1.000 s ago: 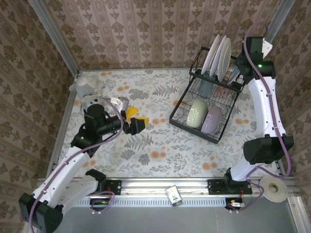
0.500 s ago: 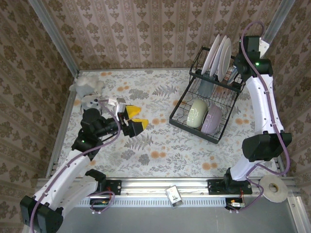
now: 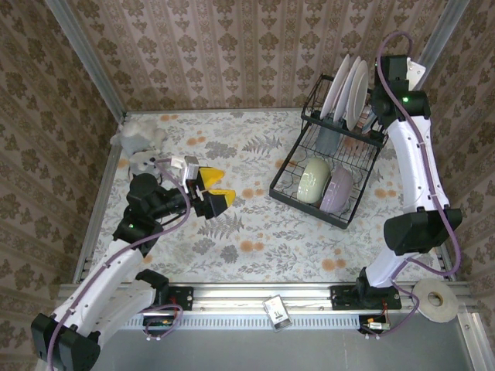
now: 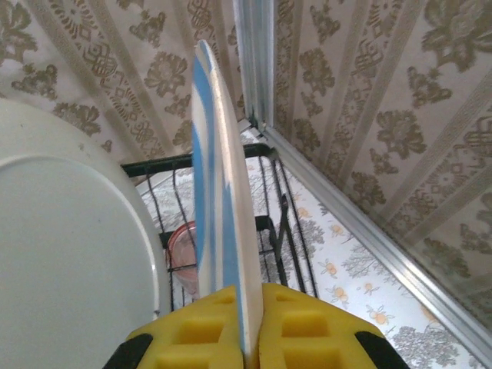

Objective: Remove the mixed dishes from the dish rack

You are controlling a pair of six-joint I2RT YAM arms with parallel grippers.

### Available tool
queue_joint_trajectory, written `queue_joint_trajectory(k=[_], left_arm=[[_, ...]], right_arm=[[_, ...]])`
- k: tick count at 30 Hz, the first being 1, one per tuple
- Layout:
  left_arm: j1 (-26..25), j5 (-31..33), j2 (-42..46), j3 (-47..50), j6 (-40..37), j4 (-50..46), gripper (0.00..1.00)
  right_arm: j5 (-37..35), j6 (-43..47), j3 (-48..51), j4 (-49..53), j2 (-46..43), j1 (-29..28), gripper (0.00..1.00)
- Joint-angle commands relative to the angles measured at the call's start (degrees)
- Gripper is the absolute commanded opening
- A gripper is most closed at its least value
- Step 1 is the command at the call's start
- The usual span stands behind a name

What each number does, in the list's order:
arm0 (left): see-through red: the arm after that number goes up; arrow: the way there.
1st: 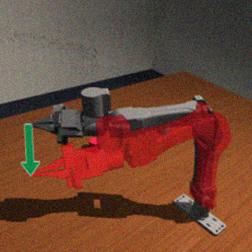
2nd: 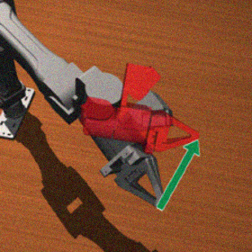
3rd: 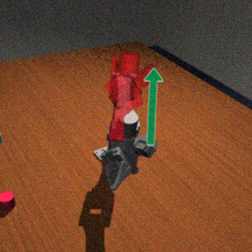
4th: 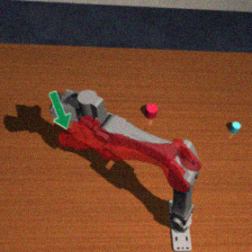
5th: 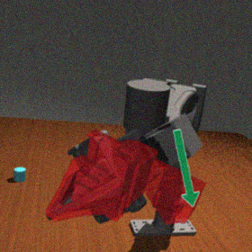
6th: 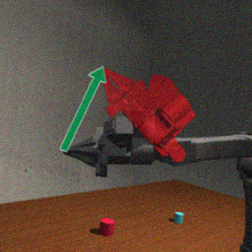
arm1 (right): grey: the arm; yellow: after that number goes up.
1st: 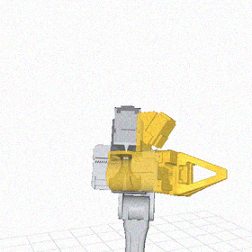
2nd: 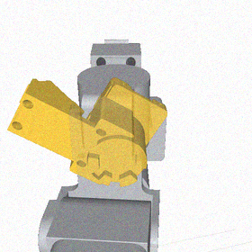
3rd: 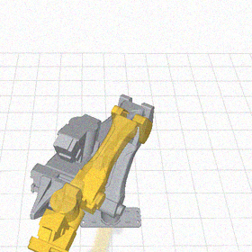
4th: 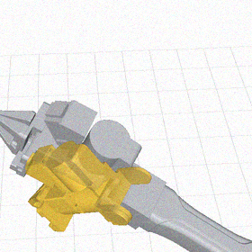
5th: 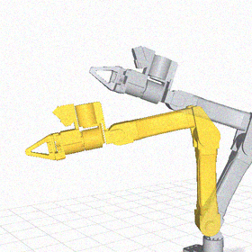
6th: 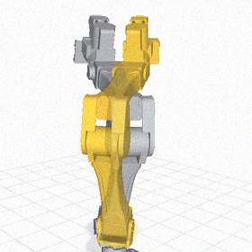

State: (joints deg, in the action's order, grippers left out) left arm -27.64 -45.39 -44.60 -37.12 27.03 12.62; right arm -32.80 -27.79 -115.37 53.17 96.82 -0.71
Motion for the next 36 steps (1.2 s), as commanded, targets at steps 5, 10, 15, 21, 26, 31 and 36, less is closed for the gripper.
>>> queue_joint_trajectory(k=[5, 10, 15, 21, 26, 31, 36], left_arm=[[0.55, 0.05, 1.01, 0.19, -0.74, 0.03, 1.00], [0.64, 0.78, 0.92, -0.07, -1.33, -1.14, 1.00], [0.58, 1.93, 0.37, -0.29, -1.57, -2.20, 1.00], [0.62, 3.70, -0.65, -1.32, -2.49, -4.94, 1.00], [0.75, 4.62, -2.70, -3.86, -2.76, -9.73, 1.00], [1.14, 4.38, -3.91, -4.28, -0.32, -9.04, 1.00], [3.27, 3.06, -5.20, -3.22, 3.20, -4.96, 1.00]], right_arm=[[-7.32, 2.83, -3.78, -1.90, -3.58, -1.58, 0.00], [-9.78, 3.73, -3.75, -1.75, -5.34, -2.01, 0.00], [-10.45, 4.78, -0.92, -3.16, -10.05, -2.35, 0.00], [-8.82, 5.96, 4.57, -4.72, -19.41, -3.92, 0.00], [-1.99, 5.32, 12.50, -5.56, -29.57, -5.00, 0.00], [8.37, 4.70, 20.94, -4.76, -39.63, -5.04, 0.00], [20.91, 4.93, 25.58, -4.09, -46.56, -5.00, 0.00]])
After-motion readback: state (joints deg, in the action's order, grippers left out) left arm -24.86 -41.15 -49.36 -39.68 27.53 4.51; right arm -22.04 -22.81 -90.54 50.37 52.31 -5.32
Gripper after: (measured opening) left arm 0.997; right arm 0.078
